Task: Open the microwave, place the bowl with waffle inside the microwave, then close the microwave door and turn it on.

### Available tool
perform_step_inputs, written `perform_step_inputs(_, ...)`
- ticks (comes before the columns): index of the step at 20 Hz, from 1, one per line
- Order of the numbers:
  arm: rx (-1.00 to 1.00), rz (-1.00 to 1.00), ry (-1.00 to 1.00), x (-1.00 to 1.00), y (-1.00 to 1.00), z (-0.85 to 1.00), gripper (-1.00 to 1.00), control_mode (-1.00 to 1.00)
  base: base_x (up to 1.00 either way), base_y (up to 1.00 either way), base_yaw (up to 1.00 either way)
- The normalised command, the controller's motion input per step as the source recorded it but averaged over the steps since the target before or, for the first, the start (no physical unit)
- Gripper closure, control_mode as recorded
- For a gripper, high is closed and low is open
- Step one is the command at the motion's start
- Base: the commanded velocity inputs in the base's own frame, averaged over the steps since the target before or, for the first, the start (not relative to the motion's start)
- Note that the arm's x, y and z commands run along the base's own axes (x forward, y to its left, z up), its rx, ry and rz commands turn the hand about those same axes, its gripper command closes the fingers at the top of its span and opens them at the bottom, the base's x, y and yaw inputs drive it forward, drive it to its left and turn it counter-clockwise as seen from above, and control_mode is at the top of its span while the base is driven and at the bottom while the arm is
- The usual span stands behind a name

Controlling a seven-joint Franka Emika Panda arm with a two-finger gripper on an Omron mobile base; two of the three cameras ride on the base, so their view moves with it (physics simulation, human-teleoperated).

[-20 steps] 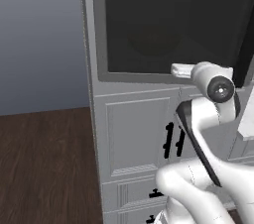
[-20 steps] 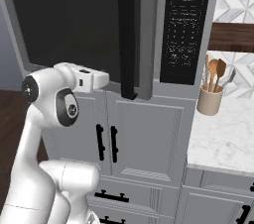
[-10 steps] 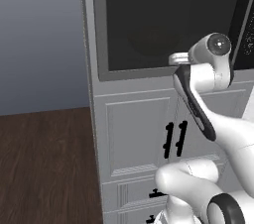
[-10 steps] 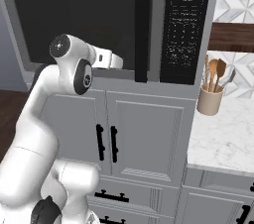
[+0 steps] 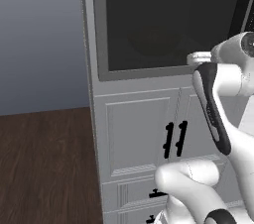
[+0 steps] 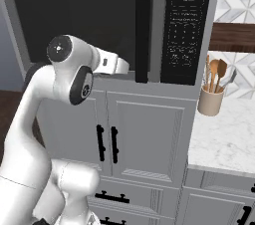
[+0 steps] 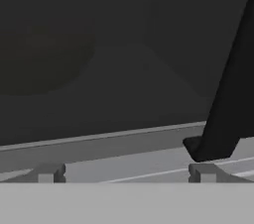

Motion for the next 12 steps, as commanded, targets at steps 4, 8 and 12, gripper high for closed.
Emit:
perform_step_inputs(4,0.25,-0.08,-0.44,-1.00,-0.69,-0.06,-1.00,-1.00,0.00,0.00,0.00)
perform_step_inputs(8,0.40,-0.22,-0.23,-0.80,-0.66,0.43,1.00,-1.00,0.00,0.00,0.00)
perform_step_inputs(12,0.34,-0.15,-0.06,-0.21,-0.47,0.66,1.00,-1.00,0.00,0.00,0.00)
